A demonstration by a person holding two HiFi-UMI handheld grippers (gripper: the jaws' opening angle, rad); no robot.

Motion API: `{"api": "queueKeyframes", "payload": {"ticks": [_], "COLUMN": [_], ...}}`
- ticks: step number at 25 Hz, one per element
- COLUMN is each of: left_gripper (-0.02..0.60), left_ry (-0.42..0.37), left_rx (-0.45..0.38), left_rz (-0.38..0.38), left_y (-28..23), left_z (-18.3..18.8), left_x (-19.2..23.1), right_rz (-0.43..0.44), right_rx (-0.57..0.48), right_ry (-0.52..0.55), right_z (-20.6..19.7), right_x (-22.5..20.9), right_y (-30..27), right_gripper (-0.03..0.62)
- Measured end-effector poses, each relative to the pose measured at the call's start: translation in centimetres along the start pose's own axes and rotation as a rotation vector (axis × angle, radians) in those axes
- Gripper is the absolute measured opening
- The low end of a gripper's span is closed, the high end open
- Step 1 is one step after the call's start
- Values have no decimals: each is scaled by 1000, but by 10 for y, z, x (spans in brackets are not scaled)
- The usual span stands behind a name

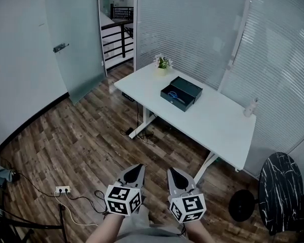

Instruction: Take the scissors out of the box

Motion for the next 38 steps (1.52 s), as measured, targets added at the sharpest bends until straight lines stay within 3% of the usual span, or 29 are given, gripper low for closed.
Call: {"api": "queueKeyframes", "payload": {"ticks": [7, 13, 38], "left_gripper": [5, 5, 6], "left_ry": [11, 26, -46], "left_rx": [-8, -8, 15], "left_rz": [23, 8, -112], "left_y": [-17, -61, -334], "left_z": [6, 16, 132], "left_x": [19, 36, 158], "right_rz": [19, 20, -89], "right_rx": [-2, 3, 6], "right_ry": [10, 3, 43], "right_z": [1, 1, 47], "right_x": [-5, -27, -175], "right_y": [-26, -61, -340], "right_gripper": [9, 9, 9]}}
Point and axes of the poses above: the fingertips, and each gripper's own axes: y backward along the fingers, x to its left, z out of its top, the point moved 1 cm from there along y, backward along the fingers, and after that the axes turned 1 degree about y, right-handed, at the moved point
